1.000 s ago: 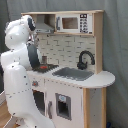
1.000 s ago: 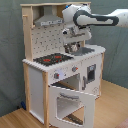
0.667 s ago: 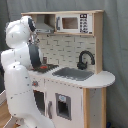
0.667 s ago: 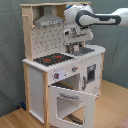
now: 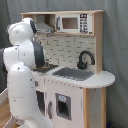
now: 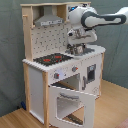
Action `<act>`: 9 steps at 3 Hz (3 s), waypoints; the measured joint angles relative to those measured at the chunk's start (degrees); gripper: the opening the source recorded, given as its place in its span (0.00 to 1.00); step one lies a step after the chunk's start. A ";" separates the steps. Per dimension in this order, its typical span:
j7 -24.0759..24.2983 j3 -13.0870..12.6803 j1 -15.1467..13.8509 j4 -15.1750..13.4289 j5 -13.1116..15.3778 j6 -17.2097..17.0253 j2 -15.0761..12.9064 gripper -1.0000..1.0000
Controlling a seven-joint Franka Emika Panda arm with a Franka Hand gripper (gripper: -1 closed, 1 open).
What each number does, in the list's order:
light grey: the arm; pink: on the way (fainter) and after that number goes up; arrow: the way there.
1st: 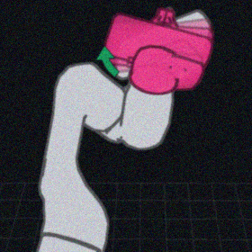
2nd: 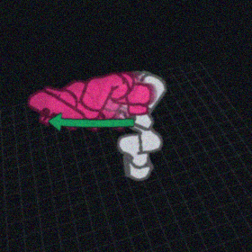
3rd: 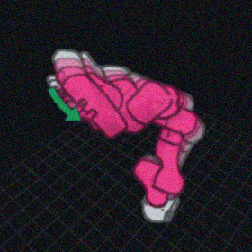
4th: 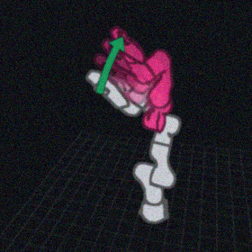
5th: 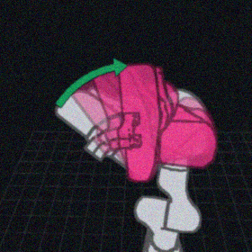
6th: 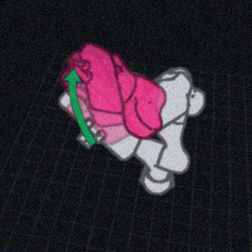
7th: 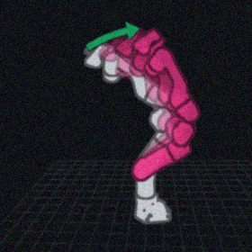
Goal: Play with the kitchen
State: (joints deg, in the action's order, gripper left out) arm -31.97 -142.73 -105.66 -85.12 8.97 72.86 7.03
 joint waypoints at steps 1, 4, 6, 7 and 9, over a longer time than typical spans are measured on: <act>1.81 -0.13 0.65 -5.27 2.65 2.63 -4.16 0.00; 5.59 -0.16 0.66 -15.10 11.35 8.05 -16.07 0.00; 5.84 7.48 0.44 -16.75 14.38 15.22 -14.33 0.00; 6.20 12.46 0.35 -19.35 14.39 16.34 -13.42 0.00; 5.33 14.96 0.34 -20.57 12.56 24.99 -5.97 0.00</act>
State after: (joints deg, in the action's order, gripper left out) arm -26.64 -127.77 -105.32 -105.69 21.53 97.84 1.07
